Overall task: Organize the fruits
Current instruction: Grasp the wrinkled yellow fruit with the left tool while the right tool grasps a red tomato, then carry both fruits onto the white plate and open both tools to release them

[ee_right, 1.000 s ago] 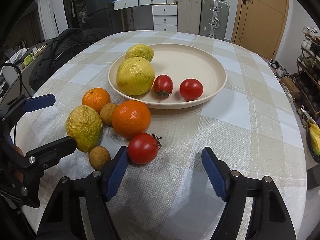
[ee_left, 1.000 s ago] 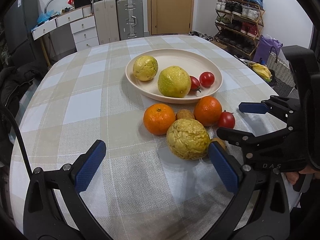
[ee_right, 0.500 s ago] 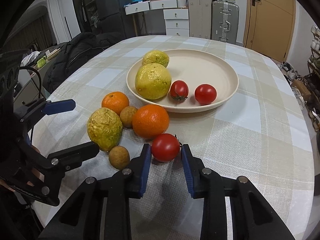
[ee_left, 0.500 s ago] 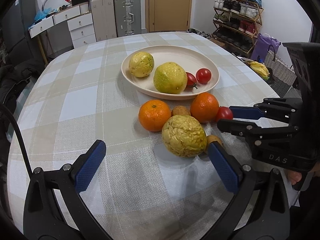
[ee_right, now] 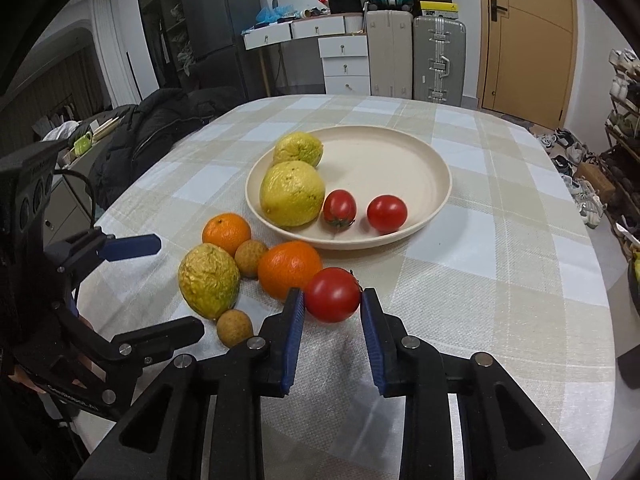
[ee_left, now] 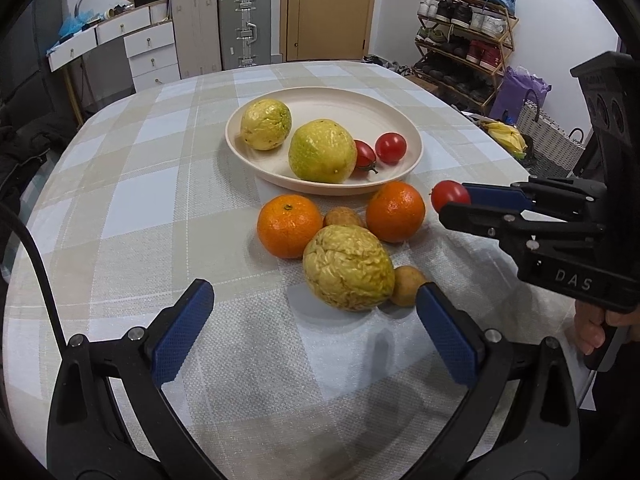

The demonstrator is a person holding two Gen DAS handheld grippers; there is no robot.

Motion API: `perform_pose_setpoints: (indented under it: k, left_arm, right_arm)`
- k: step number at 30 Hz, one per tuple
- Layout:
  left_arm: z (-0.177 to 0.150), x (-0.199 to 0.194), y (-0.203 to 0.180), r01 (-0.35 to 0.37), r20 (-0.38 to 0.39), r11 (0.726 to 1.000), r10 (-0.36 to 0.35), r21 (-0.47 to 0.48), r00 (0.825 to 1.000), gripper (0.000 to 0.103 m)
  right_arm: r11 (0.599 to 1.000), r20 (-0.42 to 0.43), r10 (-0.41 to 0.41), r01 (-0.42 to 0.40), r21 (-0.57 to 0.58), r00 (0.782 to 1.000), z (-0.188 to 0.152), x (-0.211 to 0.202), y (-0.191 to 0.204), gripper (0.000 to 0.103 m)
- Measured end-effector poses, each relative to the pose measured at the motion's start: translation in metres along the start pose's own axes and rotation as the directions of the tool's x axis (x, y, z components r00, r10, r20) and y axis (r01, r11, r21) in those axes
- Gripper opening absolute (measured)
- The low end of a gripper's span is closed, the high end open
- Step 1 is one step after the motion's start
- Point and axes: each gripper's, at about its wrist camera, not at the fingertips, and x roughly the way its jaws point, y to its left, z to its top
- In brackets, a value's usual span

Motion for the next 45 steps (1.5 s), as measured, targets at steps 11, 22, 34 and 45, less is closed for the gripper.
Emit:
perform_pose_setpoints:
  k: [11,22,34,45]
  left_arm:
    - [0.002,0.011,0.018,0.131,-0.042,0.979,-0.14,-0.158,0.989,0.078]
    - [0.002,0.018,0.02,0.192,-0.031,0.955,-0.204,-0.227,0.979,0.06]
    - [0.0,0.019,0.017,0.224,-0.001,0.947,-0.23,-0.229,0.973,0.043]
    - [0.006,-0.01,0.015,0.139,0.088,0.978,-0.127,-0.155,0.988,0.043]
  right_arm:
    - [1.0,0.031,-0.004,0.004,-0.012,1.0,0.004,-0.007,0.002,0.03]
    - [1.0,0.039,-0.003,0.003,-0.024,0.999,0.003,-0.008,0.006,0.03]
    - [0.999,0.043,0.0,0.002,-0.032,0.999,0.002,-0.008,0.008,0.03]
    - [1.0,0.075,0.002,0.0,-0.016,0.997,0.004,-0.015,0.005,0.03]
